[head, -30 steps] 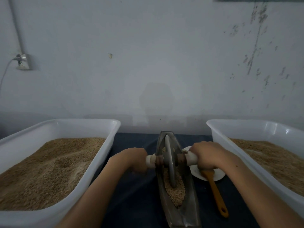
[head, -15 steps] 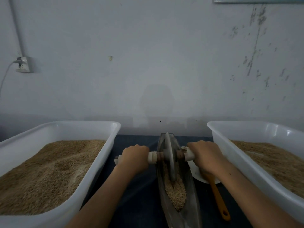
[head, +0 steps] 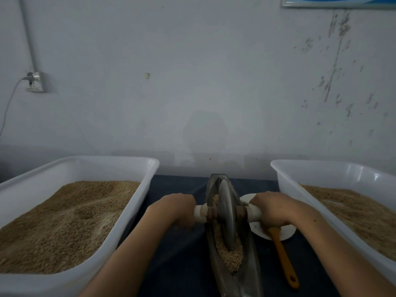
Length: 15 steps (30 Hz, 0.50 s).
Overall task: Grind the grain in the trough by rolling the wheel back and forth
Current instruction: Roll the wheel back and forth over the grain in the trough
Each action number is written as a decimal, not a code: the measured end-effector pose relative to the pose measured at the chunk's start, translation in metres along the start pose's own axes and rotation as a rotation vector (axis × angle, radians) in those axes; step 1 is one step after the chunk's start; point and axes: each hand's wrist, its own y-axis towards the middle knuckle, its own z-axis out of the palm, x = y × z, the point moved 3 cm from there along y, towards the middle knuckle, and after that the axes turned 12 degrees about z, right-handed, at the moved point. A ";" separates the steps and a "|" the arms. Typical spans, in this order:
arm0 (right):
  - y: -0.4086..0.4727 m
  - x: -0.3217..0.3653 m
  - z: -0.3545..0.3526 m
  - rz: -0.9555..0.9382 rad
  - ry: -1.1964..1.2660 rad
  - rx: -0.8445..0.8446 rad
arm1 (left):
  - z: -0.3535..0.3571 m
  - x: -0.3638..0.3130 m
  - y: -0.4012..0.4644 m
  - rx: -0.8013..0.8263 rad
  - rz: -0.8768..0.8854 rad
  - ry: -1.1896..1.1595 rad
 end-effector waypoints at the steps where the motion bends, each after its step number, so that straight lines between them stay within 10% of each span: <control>1: 0.001 0.000 0.000 0.003 0.007 -0.019 | -0.001 0.000 0.000 -0.018 -0.003 0.013; 10: 0.006 0.004 0.005 0.003 0.062 -0.433 | -0.004 -0.001 0.001 -0.366 0.006 0.169; 15: 0.006 0.004 0.004 0.003 0.072 -0.395 | -0.003 0.001 0.002 -0.314 -0.001 0.145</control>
